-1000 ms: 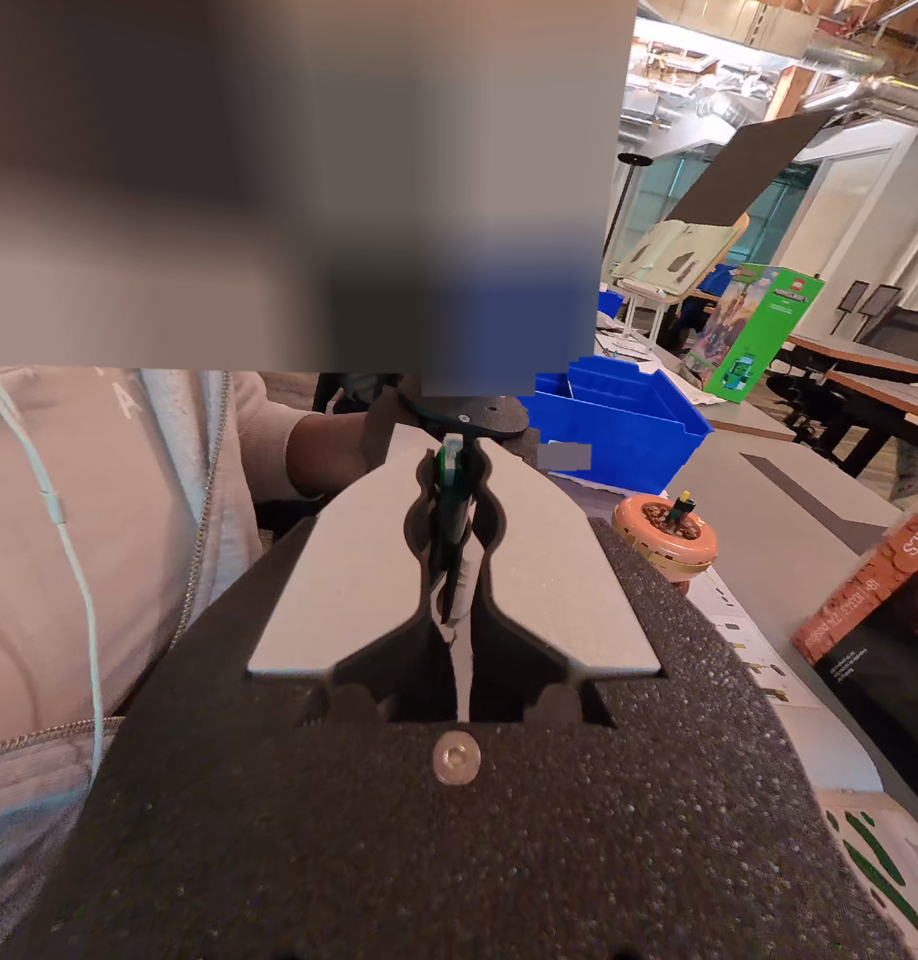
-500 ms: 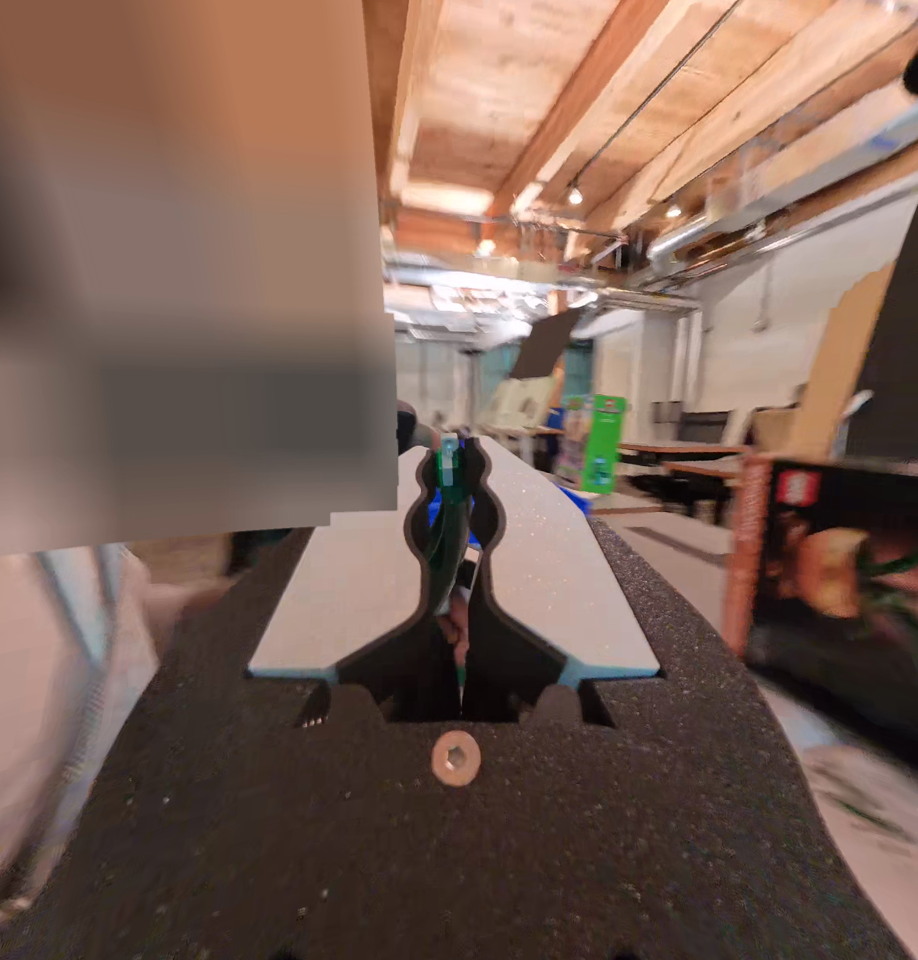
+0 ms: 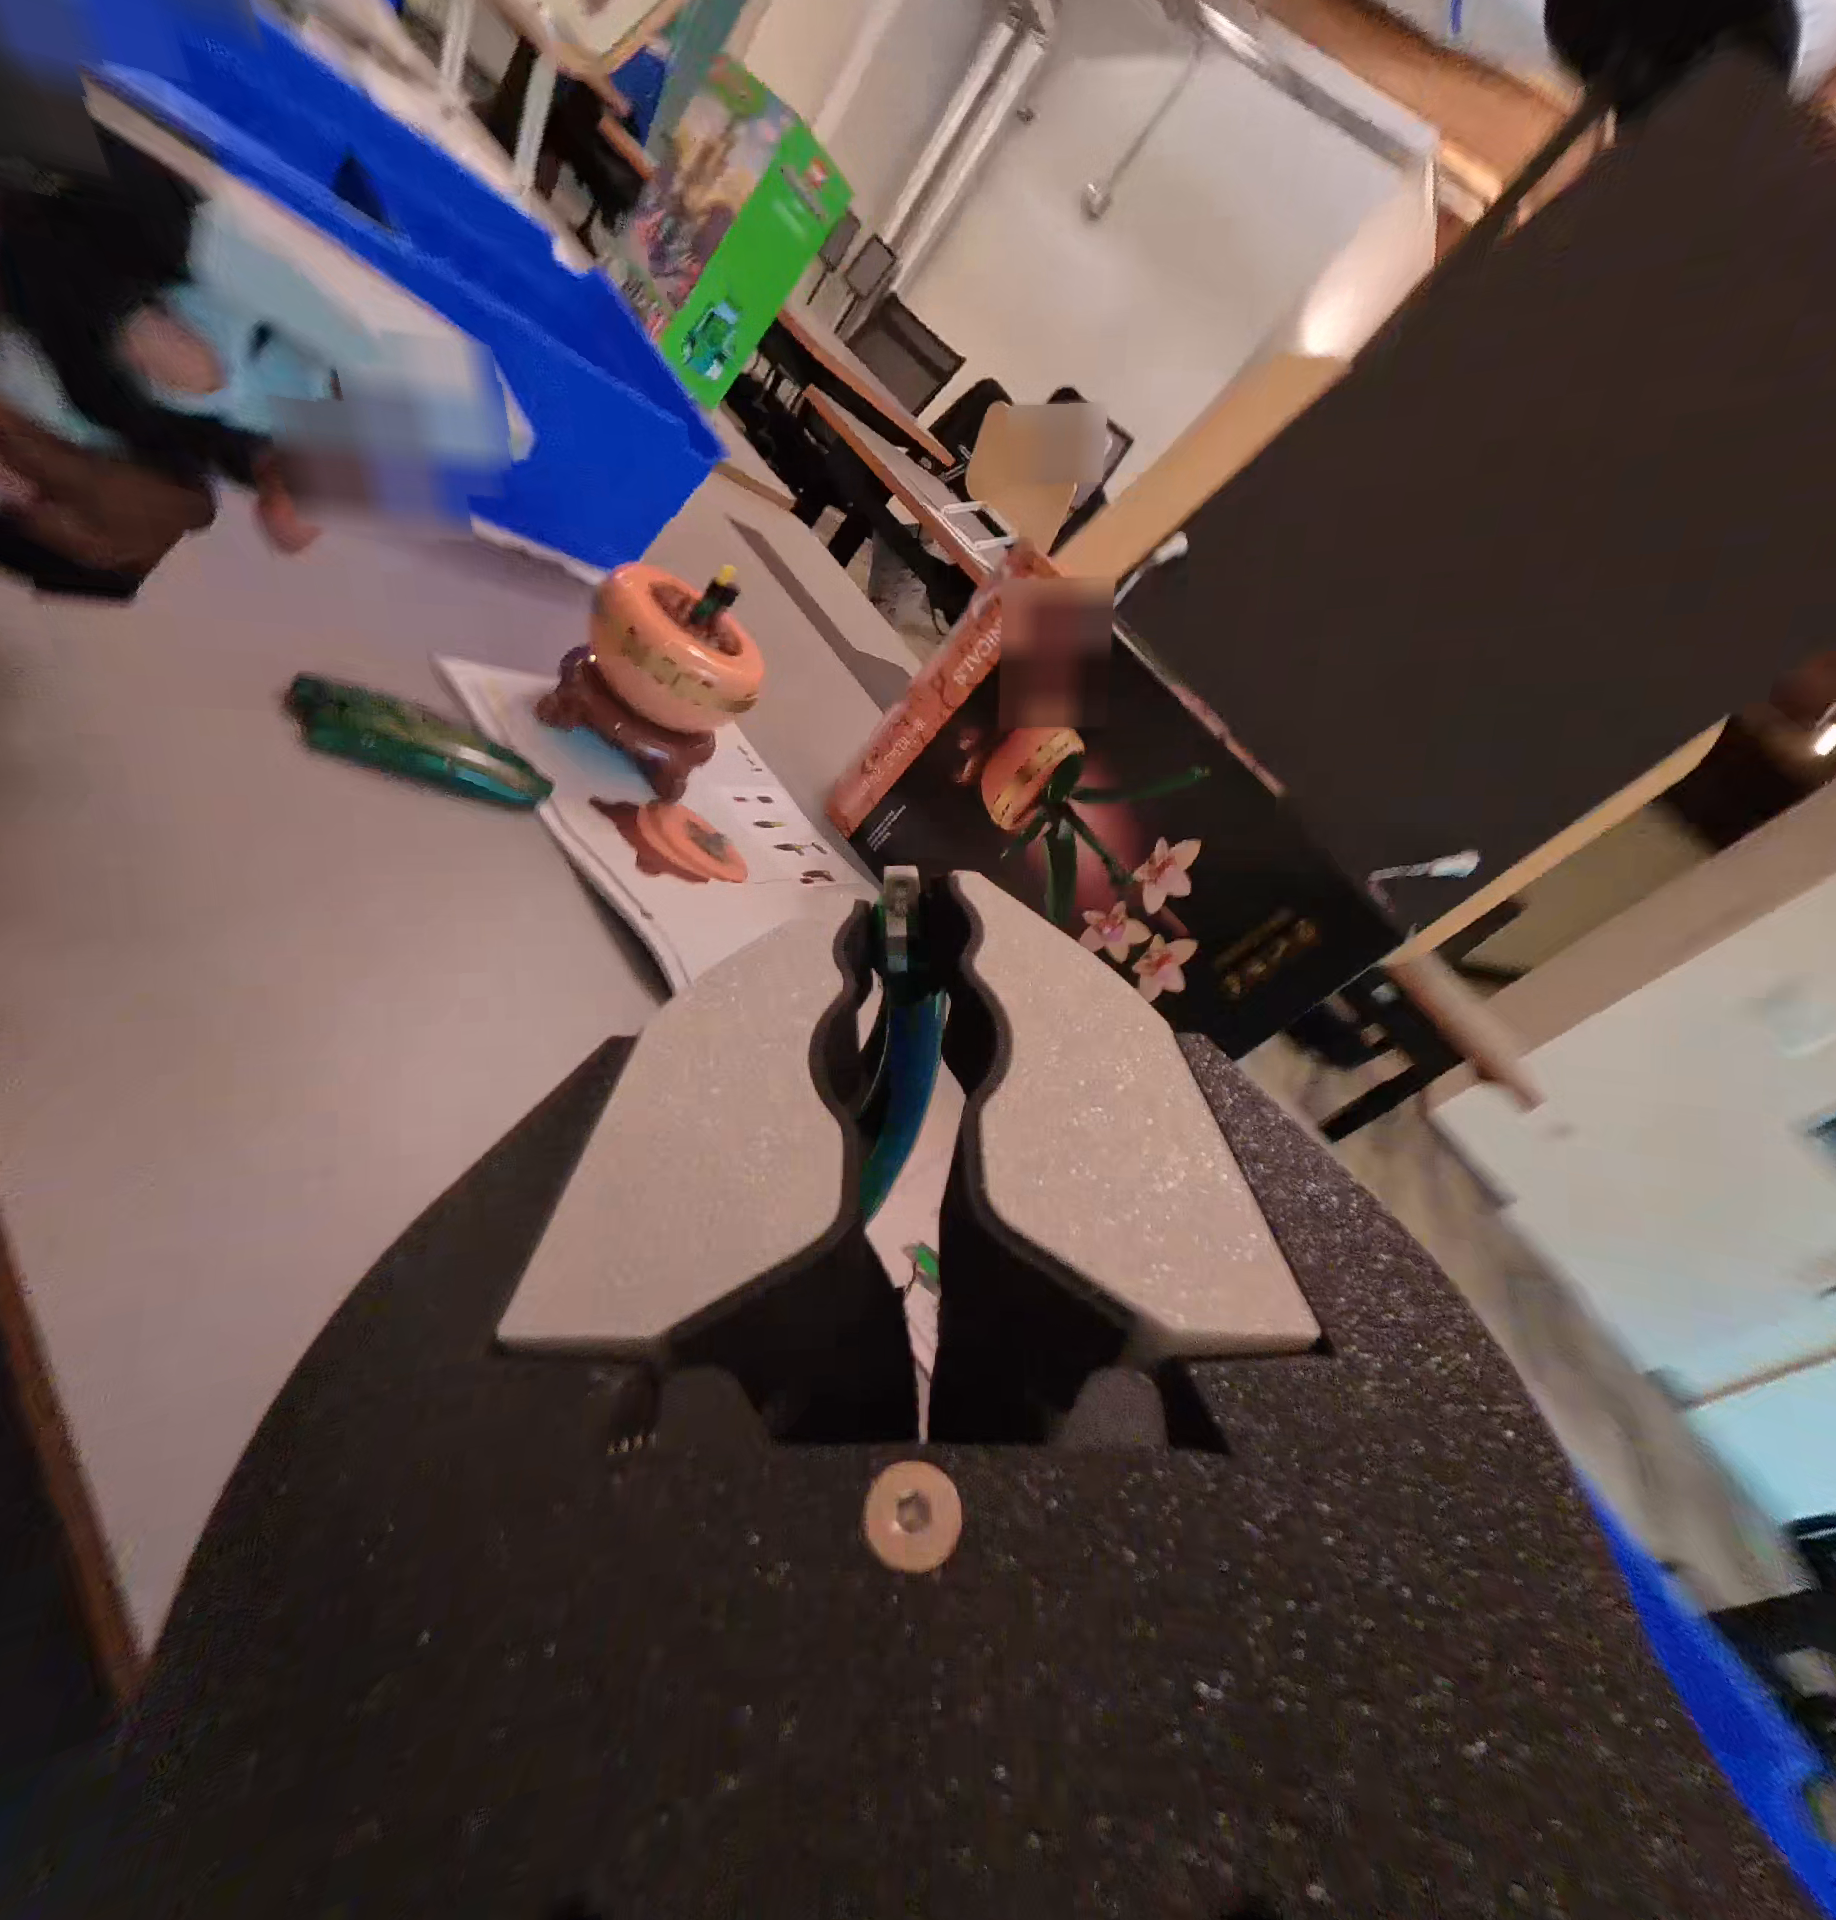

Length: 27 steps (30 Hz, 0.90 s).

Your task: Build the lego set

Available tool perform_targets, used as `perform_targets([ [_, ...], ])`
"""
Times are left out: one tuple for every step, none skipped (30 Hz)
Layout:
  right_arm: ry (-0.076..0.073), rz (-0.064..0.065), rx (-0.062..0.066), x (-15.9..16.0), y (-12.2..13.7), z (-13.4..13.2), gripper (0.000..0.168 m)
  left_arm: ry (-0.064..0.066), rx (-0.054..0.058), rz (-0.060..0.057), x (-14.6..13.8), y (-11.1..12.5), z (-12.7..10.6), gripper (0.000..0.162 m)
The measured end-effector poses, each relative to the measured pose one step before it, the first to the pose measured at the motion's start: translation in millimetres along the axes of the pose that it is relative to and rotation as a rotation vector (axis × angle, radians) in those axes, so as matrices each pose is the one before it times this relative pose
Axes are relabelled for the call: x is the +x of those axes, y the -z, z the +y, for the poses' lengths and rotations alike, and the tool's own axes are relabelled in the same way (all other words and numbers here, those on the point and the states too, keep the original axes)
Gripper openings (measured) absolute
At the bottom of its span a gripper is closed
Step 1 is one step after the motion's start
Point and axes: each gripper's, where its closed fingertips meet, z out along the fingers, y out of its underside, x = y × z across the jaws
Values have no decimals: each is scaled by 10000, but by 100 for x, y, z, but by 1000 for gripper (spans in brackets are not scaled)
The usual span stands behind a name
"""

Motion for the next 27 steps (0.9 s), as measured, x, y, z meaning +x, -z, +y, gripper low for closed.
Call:
perform_targets([
  [-777, 20, -37, 988, -1026, 422, 11, -139, 113, 129, -17, -149, -157, 0],
  [-908, -323, -473, 1075, -1275, 609, 10, -178, 134, 189, 65, -264, -140, 0],
  [-1032, -39, -519, 1785, -1226, 256, 10, -185, 162, 176, 54, -303, -116, 0],
  [-736, -219, -244, 1592, -1171, -444, 10, -191, 190, 115, -69, -199, -97, 1],
  [-803, -489, -676, 1248, -1260, -108, 11, -206, 216, 86, -116, -103, -51, 1],
  [-786, -76, -691, 1652, -1175, -119, 11, -158, 230, 120, -53, 55, -38, 2],
  [-393, -219, -337, 1183, -1151, -322, 11, -55, 218, 122, -22, 233, -20, 2],
  [-676, -673, -436, 453, -1197, 48, 11, -24, 207, 112, -7, 372, -83, 2],
  [-1022, -749, -147, 211, -1150, -138, 11, -53, 274, 98, 42, 429, -255, 3],
  [-842, -964, 142, -254, -1156, -134, 11, -26, 393, 9, -83, 507, -335, 3],
  [-757, -996, 31, -284, -1224, 416, 11, 45, 470, -85, -229, 455, -421, 3],
  [-850, -444, -45, 609, -1218, 880, 11, 147, 474, -58, -245, 399, -424, 2],
  [-654, 1, -87, 1262, -1102, 1099, 11, 243, 400, 57, -73, 246, -417, 2],
  [-546, 51, -112, 1331, -837, 1151, 11, 255, 240, 179, 86, 167, -263, 2],
  [-571, 230, -1, 1502, -558, 906, 11, 203, 67, 176, 111, 52, -56, 2],
  [-399, 228, 135, 1262, -324, 498, 11, 110, -70, 86, 61, 16, 116, 2],
  [-380, 162, 290, 834, -294, -21, 11, 3, -106, -1, -37, -19, 240, 2],
  [-343, 75, 292, 632, 16, -182, 11, -56, -58, -71, -102, 10, 165, 2],
  [-262, 14, 188, 464, 60, -173, 11, -26, 16, -61, -86, 16, 21, 2],
  [-245, 103, 197, 360, 14, -284, 11, 63, 62, 11, -29, 10, -59, 2],
  [-102, 182, 206, 416, 61, -257, 11, 143, 73, 54, -23, 28, -109, 3],
  [-5, 226, 105, 417, 47, -83, 11, 198, 70, 13, -122, 37, -73, 3],
  [-4, 150, 25, 361, -92, 65, 11, 234, 64, -46, -238, 77, -76, 3],
  [-74, 37, -64, 330, -182, 185, 11, 186, 76, -35, -234, 56, -137, 3],
  [-120, -28, -118, 85, -321, 235, 11, 62, 68, 13, -81, 69, -124, 3],
  [-65, 50, -43, 290, -138, 182, 12, -50, 13, 1, 8, 40, -43, 3],
  [56, 157, -9, 364, -42, 78, 13, -123, -85, -21, 50, 14, 129, 3],
])
